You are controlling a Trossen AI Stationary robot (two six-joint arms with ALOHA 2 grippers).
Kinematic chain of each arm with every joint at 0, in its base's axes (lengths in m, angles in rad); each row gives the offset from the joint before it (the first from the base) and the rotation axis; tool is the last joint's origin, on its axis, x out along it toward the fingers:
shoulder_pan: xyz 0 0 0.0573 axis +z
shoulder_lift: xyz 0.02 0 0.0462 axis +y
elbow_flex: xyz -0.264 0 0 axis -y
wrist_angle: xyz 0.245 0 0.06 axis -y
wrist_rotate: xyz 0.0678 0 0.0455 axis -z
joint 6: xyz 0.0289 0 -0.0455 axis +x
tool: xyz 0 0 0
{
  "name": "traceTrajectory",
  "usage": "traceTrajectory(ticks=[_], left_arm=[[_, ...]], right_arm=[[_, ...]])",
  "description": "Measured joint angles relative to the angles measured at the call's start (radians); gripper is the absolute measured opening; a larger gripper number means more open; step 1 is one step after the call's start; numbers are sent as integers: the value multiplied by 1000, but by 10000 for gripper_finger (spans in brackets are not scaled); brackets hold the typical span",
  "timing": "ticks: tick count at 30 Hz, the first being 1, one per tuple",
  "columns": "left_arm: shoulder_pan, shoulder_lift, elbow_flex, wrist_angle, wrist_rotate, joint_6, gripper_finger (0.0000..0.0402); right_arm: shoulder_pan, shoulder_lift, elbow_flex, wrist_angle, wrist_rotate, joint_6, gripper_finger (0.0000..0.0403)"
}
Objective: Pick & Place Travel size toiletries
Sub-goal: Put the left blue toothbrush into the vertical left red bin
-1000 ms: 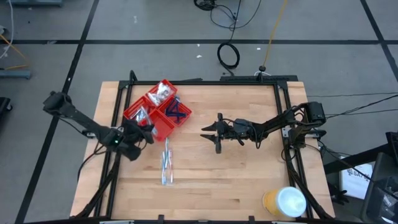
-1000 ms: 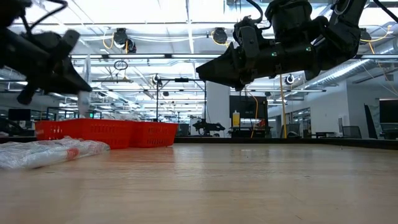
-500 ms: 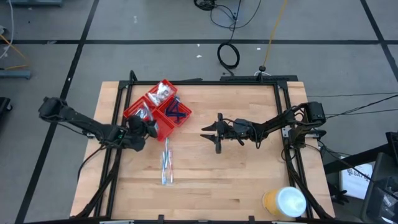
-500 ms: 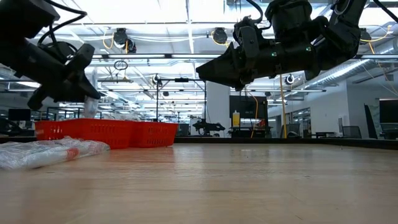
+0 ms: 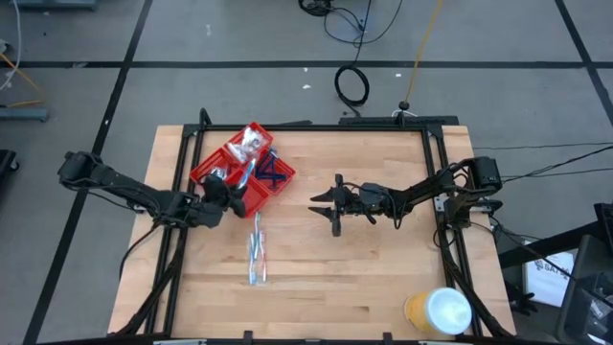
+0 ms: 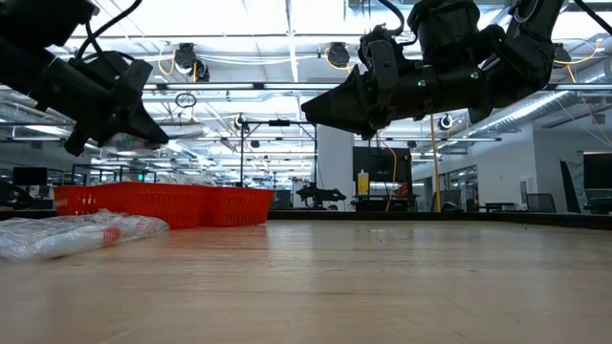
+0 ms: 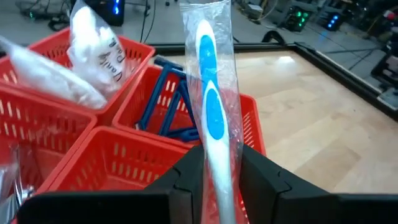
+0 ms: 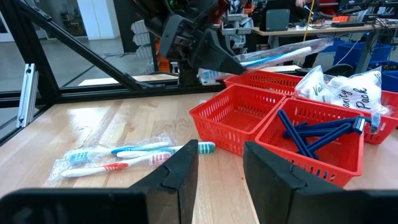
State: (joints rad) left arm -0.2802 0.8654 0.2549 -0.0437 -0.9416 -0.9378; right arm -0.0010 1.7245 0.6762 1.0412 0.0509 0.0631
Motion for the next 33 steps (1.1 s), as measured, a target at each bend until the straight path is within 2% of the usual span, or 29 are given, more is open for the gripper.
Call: traceTrajectory(ticks=[7, 14, 22, 26, 31, 33], left_arm=[[-1, 0, 0, -35, 0, 14, 102], [-1, 0, 0, -176, -40, -223, 182], [-1, 1, 0, -168, -46, -233, 246], [0, 1, 0, -143, 27, -170, 257], [47, 0, 9, -114, 230, -79, 259], [79, 0, 17, -119, 280, -76, 259]], right_arm=[[0, 0, 0, 0, 0, 0, 116], [0, 0, 0, 0, 0, 0, 116], [0, 0, 0, 0, 0, 0, 116], [0, 0, 0, -1, 0, 0, 116], [0, 0, 0, -1, 0, 0, 116], [0, 0, 0, -1, 0, 0, 116]])
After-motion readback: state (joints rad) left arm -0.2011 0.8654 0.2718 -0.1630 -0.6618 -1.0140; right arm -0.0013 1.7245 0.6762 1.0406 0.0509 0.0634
